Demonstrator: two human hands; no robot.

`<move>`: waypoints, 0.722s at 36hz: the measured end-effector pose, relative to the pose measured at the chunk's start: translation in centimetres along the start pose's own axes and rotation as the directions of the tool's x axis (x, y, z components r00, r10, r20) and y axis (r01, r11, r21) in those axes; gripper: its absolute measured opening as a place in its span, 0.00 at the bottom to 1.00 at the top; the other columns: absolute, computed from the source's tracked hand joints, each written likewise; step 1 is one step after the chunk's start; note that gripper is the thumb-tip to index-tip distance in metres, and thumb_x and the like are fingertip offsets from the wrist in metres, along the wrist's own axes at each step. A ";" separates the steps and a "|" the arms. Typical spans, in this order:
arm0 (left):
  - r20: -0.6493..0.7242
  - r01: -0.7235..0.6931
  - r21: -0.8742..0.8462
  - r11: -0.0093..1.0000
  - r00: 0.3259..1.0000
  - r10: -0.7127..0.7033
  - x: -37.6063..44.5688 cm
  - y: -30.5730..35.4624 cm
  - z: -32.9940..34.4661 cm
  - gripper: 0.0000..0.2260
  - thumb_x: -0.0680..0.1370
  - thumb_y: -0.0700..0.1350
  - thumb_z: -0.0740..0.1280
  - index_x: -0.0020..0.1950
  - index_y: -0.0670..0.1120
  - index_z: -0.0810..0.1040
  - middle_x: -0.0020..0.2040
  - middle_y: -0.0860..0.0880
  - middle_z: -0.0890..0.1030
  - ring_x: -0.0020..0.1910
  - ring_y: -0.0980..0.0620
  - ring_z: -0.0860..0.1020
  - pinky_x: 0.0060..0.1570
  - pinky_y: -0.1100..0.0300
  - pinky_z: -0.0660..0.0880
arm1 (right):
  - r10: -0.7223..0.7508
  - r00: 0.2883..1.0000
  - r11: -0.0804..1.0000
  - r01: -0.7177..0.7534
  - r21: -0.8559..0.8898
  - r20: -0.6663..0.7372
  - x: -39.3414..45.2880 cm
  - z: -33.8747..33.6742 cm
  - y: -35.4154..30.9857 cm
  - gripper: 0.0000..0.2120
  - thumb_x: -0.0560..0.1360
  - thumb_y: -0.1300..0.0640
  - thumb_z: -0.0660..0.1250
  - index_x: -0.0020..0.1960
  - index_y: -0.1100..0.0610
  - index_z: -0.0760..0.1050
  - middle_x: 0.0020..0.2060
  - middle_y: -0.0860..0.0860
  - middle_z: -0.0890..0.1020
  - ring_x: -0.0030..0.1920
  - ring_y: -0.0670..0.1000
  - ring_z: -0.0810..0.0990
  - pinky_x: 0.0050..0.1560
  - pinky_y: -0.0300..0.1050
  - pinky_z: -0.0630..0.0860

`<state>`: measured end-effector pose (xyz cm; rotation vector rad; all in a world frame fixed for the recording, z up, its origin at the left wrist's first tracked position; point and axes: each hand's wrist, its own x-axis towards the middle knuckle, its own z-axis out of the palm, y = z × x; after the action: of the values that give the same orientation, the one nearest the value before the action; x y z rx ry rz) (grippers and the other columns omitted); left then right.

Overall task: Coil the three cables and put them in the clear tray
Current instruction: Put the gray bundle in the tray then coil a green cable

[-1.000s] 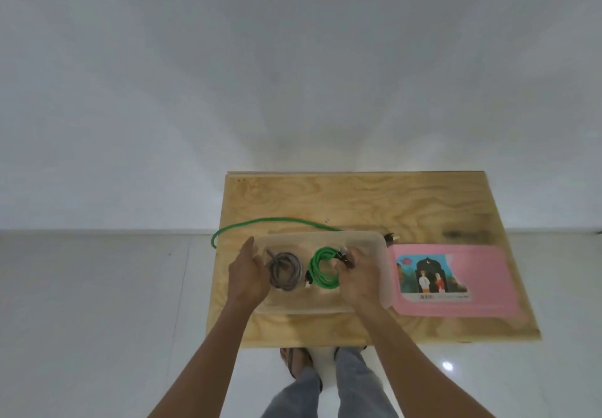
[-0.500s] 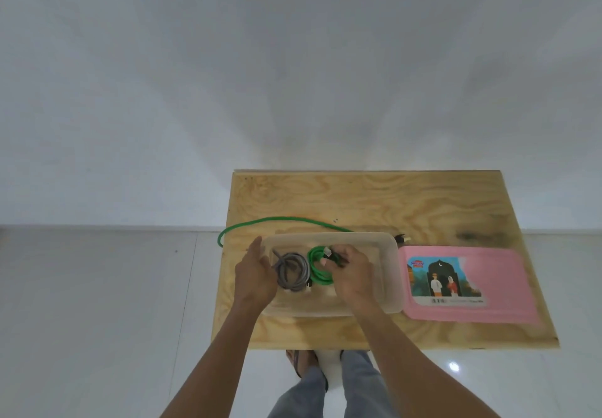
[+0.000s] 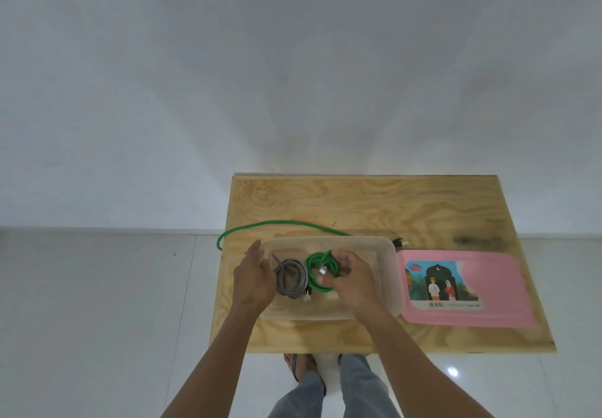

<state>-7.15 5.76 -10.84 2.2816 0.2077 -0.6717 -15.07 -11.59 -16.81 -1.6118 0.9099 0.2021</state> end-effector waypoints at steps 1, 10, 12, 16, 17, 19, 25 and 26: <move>0.002 -0.001 0.000 1.000 1.000 0.001 0.0 0.0 0.0 0.23 0.83 0.39 0.56 0.79 0.46 0.62 0.74 0.42 0.70 0.73 0.41 0.68 0.69 0.49 0.67 | 0.001 1.000 1.000 -0.001 -0.008 0.023 -0.1 -0.1 -0.1 0.30 0.64 0.66 0.82 0.63 0.56 0.76 0.56 0.49 0.81 0.58 0.50 0.79 0.56 0.39 0.73; 0.028 -0.013 -0.006 1.000 1.000 0.013 0.0 0.0 -0.1 0.24 0.82 0.39 0.57 0.79 0.47 0.60 0.75 0.43 0.69 0.74 0.42 0.67 0.72 0.48 0.66 | -0.159 0.987 0.973 0.157 -0.170 0.001 -0.5 -0.2 -0.1 0.29 0.64 0.69 0.80 0.62 0.57 0.76 0.53 0.47 0.81 0.56 0.46 0.79 0.47 0.20 0.70; 0.037 -0.013 -0.006 1.000 0.999 0.013 0.1 0.0 -0.1 0.25 0.82 0.39 0.57 0.79 0.47 0.60 0.75 0.43 0.69 0.74 0.42 0.67 0.72 0.48 0.66 | -0.186 0.982 0.962 0.175 -0.208 -0.034 -0.6 0.1 -0.1 0.27 0.65 0.68 0.80 0.61 0.57 0.77 0.52 0.48 0.82 0.54 0.47 0.81 0.48 0.23 0.72; 0.040 -0.012 -0.017 1.000 0.999 0.012 0.1 0.1 -0.1 0.25 0.82 0.38 0.57 0.79 0.47 0.60 0.75 0.43 0.69 0.74 0.42 0.67 0.71 0.50 0.66 | -0.185 0.982 0.953 0.169 -0.251 -0.043 -0.8 0.5 -0.3 0.29 0.63 0.64 0.82 0.61 0.56 0.77 0.54 0.49 0.84 0.55 0.49 0.82 0.55 0.41 0.79; 0.040 -0.013 -0.016 1.000 0.999 0.014 0.1 0.0 -0.1 0.25 0.82 0.38 0.57 0.79 0.47 0.59 0.75 0.43 0.69 0.74 0.42 0.67 0.71 0.50 0.67 | -0.180 0.983 0.953 0.164 -0.255 -0.042 -0.8 0.4 -0.4 0.29 0.63 0.64 0.82 0.62 0.56 0.76 0.54 0.49 0.83 0.55 0.49 0.82 0.55 0.41 0.78; 0.039 -0.012 -0.009 1.000 0.999 0.012 0.1 0.0 -0.1 0.25 0.82 0.38 0.57 0.79 0.47 0.59 0.75 0.43 0.68 0.74 0.42 0.67 0.71 0.49 0.67 | -0.162 0.986 0.950 0.148 -0.273 -0.029 -0.8 0.3 -0.6 0.30 0.64 0.63 0.82 0.62 0.56 0.76 0.55 0.49 0.83 0.55 0.48 0.81 0.53 0.37 0.75; 0.037 -0.011 -0.004 1.000 0.999 0.011 0.3 -0.1 -0.1 0.25 0.82 0.38 0.57 0.79 0.46 0.60 0.75 0.42 0.69 0.73 0.41 0.68 0.71 0.48 0.67 | -0.105 0.994 0.928 0.100 -0.358 0.006 -1.3 -0.3 -0.6 0.29 0.65 0.62 0.80 0.62 0.55 0.74 0.54 0.47 0.82 0.54 0.47 0.79 0.48 0.35 0.71; 0.037 -0.011 -0.004 1.000 0.999 0.011 0.3 -0.1 -0.1 0.25 0.82 0.38 0.57 0.79 0.46 0.60 0.75 0.42 0.69 0.73 0.42 0.68 0.71 0.49 0.67 | -0.102 0.995 0.920 0.098 -0.378 0.010 -1.4 -0.4 -0.6 0.29 0.65 0.62 0.80 0.62 0.55 0.74 0.55 0.48 0.82 0.54 0.47 0.79 0.48 0.35 0.71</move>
<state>-6.95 5.90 -11.03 2.2638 0.1782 -0.7061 -15.73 -11.34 -15.40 -2.0144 0.8265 0.3131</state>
